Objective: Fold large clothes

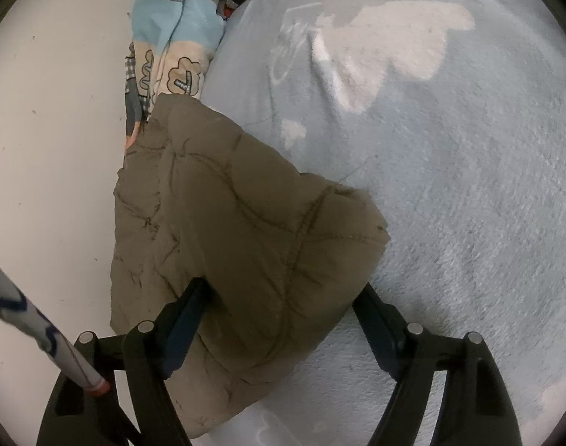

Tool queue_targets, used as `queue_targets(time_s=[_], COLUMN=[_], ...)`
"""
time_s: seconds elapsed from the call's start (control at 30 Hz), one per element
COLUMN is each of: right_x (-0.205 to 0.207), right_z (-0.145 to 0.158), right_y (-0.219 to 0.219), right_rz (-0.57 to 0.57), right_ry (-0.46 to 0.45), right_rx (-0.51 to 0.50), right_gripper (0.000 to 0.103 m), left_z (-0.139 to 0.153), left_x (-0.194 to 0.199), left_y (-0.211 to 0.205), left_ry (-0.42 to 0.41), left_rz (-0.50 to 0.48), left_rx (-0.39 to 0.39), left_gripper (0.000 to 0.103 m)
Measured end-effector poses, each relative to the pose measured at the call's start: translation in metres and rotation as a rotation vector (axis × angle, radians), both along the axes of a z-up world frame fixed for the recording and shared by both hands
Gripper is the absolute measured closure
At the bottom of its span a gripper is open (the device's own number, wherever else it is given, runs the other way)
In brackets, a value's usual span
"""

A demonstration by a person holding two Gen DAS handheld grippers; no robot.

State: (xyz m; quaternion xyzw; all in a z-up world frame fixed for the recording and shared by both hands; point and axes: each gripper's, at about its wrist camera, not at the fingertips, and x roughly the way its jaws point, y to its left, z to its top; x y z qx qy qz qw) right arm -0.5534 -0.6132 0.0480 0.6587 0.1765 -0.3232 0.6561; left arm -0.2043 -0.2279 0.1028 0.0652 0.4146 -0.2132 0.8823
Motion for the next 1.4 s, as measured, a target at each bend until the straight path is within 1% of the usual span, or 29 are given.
queue_targets(time_s=[0.03, 0.1, 0.13, 0.23, 0.33, 0.4, 0.5, 0.63, 0.67, 0.77, 0.8, 0.83, 0.87, 0.9, 0.93, 0.97, 1.03, 1.07, 1.1, 1.13, 1.17, 1.2, 1.27, 1.3, 1.37, 1.4], right_x=[0.0, 0.0, -0.001, 0.0, -0.001, -0.001, 0.001, 0.004, 0.004, 0.003, 0.003, 0.004, 0.007, 0.008, 0.009, 0.013, 0.024, 0.034, 0.039, 0.048, 0.053, 0.061, 0.074, 0.079, 0.083, 0.084], right_z=[0.0, 0.0, 0.0, 0.0, 0.0, 0.0, 0.001, -0.001, -0.002, -0.006, -0.007, -0.009, -0.012, -0.012, -0.011, -0.006, 0.01, 0.024, 0.031, 0.042, 0.048, 0.057, 0.073, 0.08, 0.092, 0.097], right_y=[0.0, 0.0, 0.0, 0.0, 0.0, -0.001, -0.001, -0.002, -0.002, -0.004, -0.005, -0.006, -0.008, -0.009, -0.01, -0.011, -0.01, -0.007, -0.005, 0.0, 0.004, 0.009, 0.022, 0.028, 0.038, 0.04], right_rz=[0.0, 0.0, 0.0, 0.002, 0.001, 0.002, 0.002, 0.0, -0.003, -0.017, -0.017, -0.016, -0.009, -0.002, 0.005, 0.027, 0.083, 0.126, 0.149, 0.186, 0.205, 0.237, 0.281, 0.3, 0.318, 0.322], right_ry=[-0.001, -0.005, -0.006, -0.005, -0.005, -0.005, -0.002, -0.007, -0.013, -0.034, -0.036, -0.039, -0.043, -0.044, -0.034, 0.002, 0.087, 0.163, 0.207, 0.278, 0.319, 0.382, 0.479, 0.518, 0.552, 0.557], right_rx=[0.002, 0.005, 0.006, 0.009, 0.01, 0.009, 0.003, 0.002, 0.003, 0.004, 0.003, 0.004, 0.002, -0.007, -0.02, -0.049, -0.129, -0.197, -0.236, -0.299, -0.336, -0.396, -0.507, -0.556, -0.625, -0.638], right_gripper=[0.019, 0.019, 0.019, 0.019, 0.019, 0.018, 0.017, 0.016, 0.016, 0.014, 0.014, 0.014, 0.017, 0.024, 0.038, 0.049, 0.059, 0.062, 0.063, 0.065, 0.067, 0.068, 0.069, 0.07, 0.07, 0.07], left_z=[-0.001, -0.007, -0.014, -0.037, -0.061, -0.069, -0.078, -0.092, -0.092, -0.09, -0.087, -0.08, -0.073, -0.064, -0.05, -0.042, -0.029, -0.027, -0.023, -0.021, -0.018, -0.014, -0.008, -0.006, 0.0, 0.003], left_x=[0.008, 0.023, 0.033, 0.052, 0.064, 0.066, 0.07, 0.072, 0.073, 0.074, 0.073, 0.071, 0.071, 0.07, 0.063, 0.058, 0.046, 0.043, 0.039, 0.036, 0.032, 0.027, 0.017, 0.014, 0.011, 0.009], left_y=[0.008, 0.024, 0.036, 0.056, 0.065, 0.063, 0.054, 0.046, 0.045, 0.033, 0.03, 0.022, 0.016, 0.007, -0.006, -0.014, -0.03, -0.032, -0.036, -0.04, -0.044, -0.047, -0.047, -0.046, -0.041, -0.039], left_ry=[0.068, 0.176, 0.263, 0.448, 0.585, 0.599, 0.622, 0.713, 0.708, 0.658, 0.631, 0.577, 0.535, 0.475, 0.383, 0.322, 0.215, 0.192, 0.161, 0.139, 0.108, 0.078, 0.037, 0.03, 0.031, 0.027], left_rz=[0.011, 0.041, 0.064, 0.102, 0.124, 0.135, 0.128, 0.133, 0.135, 0.118, 0.113, 0.094, 0.08, 0.059, 0.02, -0.001, -0.034, -0.037, -0.045, -0.054, -0.063, -0.071, -0.08, -0.081, -0.083, -0.087], left_rx=[-0.071, -0.176, -0.261, -0.418, -0.541, -0.577, -0.632, -0.774, -0.771, -0.716, -0.688, -0.62, -0.567, -0.497, -0.391, -0.325, -0.207, -0.181, -0.144, -0.119, -0.091, -0.065, -0.034, -0.032, -0.038, -0.039], left_gripper=[0.017, 0.017, 0.017, 0.017, 0.017, 0.017, 0.017, 0.017, 0.017, 0.017, 0.018, 0.024, 0.029, 0.035, 0.042, 0.044, 0.049, 0.05, 0.051, 0.052, 0.053, 0.053, 0.054, 0.055, 0.055, 0.055])
